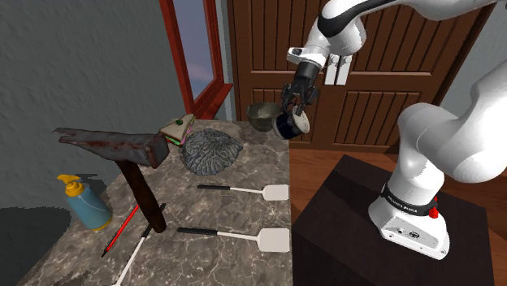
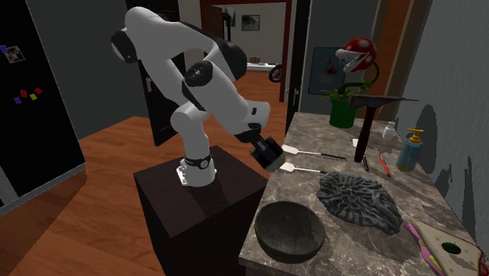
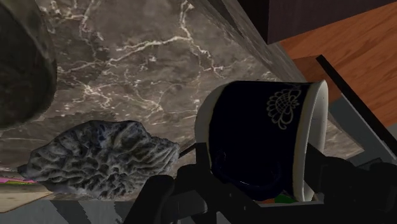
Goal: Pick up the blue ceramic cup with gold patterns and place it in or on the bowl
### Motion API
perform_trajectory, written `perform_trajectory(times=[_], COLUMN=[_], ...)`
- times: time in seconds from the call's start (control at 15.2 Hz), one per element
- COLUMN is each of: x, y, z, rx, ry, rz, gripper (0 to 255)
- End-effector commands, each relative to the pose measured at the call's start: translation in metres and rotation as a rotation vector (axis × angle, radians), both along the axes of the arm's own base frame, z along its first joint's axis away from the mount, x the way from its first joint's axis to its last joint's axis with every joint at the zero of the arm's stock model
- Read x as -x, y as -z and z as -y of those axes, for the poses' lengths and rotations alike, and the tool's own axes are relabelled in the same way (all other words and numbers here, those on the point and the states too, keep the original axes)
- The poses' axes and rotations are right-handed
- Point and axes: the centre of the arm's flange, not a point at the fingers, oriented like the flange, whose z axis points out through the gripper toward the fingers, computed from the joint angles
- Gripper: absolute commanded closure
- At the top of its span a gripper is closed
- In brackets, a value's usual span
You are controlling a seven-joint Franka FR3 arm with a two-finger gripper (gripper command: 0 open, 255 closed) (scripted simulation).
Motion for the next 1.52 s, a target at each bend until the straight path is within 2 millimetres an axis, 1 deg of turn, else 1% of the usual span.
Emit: perform_trajectory(times=[0.0,0.86,0.92,1.45], x=[-0.018,-0.152,-0.168,-0.168], y=[-0.001,0.013,0.015,0.057], z=[0.015,0.121,0.133,0.133], rx=[0.001,0.001,0.001,0.001], ry=[-0.001,-0.001,-0.001,-0.001], rz=[0.0,0.0,0.0,0.0], gripper=[255,255,255,255])
